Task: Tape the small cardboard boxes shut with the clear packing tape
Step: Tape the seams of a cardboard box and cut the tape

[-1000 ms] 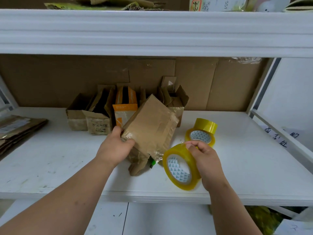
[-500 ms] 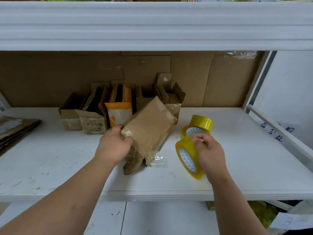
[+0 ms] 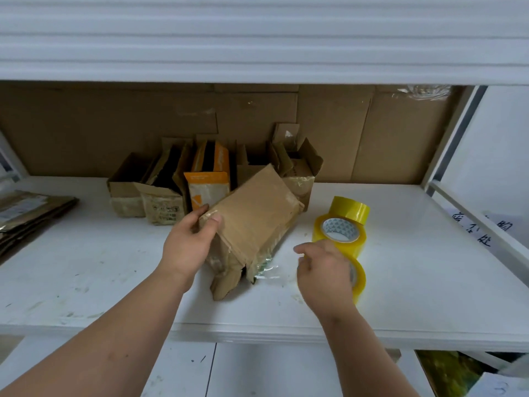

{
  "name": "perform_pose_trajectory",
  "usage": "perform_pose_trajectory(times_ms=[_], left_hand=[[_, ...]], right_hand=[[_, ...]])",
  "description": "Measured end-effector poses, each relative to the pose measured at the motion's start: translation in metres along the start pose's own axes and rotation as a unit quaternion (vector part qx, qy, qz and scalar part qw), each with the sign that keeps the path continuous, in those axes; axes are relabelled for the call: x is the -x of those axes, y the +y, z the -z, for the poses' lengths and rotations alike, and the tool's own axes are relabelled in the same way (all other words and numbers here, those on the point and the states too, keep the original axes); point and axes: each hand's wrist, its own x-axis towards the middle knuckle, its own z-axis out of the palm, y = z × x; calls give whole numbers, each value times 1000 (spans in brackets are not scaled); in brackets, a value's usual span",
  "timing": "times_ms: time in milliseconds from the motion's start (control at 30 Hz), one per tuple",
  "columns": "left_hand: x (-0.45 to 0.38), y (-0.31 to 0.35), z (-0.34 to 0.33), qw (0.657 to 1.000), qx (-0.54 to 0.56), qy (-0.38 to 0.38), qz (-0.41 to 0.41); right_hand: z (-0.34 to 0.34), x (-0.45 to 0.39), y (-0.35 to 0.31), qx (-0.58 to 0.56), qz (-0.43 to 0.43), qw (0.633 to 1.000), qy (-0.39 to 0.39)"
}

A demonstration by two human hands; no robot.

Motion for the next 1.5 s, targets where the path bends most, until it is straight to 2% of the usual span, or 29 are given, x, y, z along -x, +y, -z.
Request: perform_pose_trajectory(times_ms=[100,167,233,400,500,600,733,767,833,867,900,933,1000,1033,1100,1167,1200,1300,1367,1500], left_hand=[[4,3,6,999,43,-13,10],[6,6,9,998,55,-16,5],[10,10,12,998,63,-17,-1],[14,17,28,994,110,-3,-4],[10,19,42,985,165,-9,46],[7,21,53,966,235,-36,97],[3,24,60,922,342,-83,163],[2,23,62,903,376,-99,185],[0,23,64,860,434,-138,229],[1,24,64,843,448,-164,249],[3,25,62,830,449,-194,268],[6,27,59,822,439,-230,282],[15,30,51,812,401,-303,296],[20,31,45,812,374,-334,299],[29,33,33,822,302,-377,300],[38,36,17,846,219,-391,288],[42,37,8,863,179,-387,270],[51,44,-24,921,106,-341,156],[52,49,-49,942,82,-319,61],[49,64,-101,930,5,-361,-70]], right_hand=[[-3,-1,-27,-80,-8,988,-133],[-7,-1,-44,-195,-47,966,-166],[-13,-1,-58,-233,-51,959,-155],[-15,-2,-84,-142,-41,984,-100],[-20,0,-97,-208,-66,970,-103],[-27,2,-100,-330,-115,931,-106],[-26,12,-106,-406,-175,896,-48],[-24,15,-108,-447,-193,873,-37],[-20,21,-103,-567,-190,800,-46],[-17,24,-101,-623,-165,760,-78],[-13,29,-101,-655,-121,735,-126],[-10,34,-102,-658,-75,731,-167],[-10,43,-103,-634,-16,750,-187],[-8,46,-105,-614,-20,773,-158],[0,48,-105,-568,-66,820,-35],[13,47,-94,-544,-118,826,90],[20,47,-86,-535,-136,824,128],[40,44,-61,-487,-152,845,158],[53,37,-42,-472,-156,851,169],[85,10,2,-468,-155,845,207]])
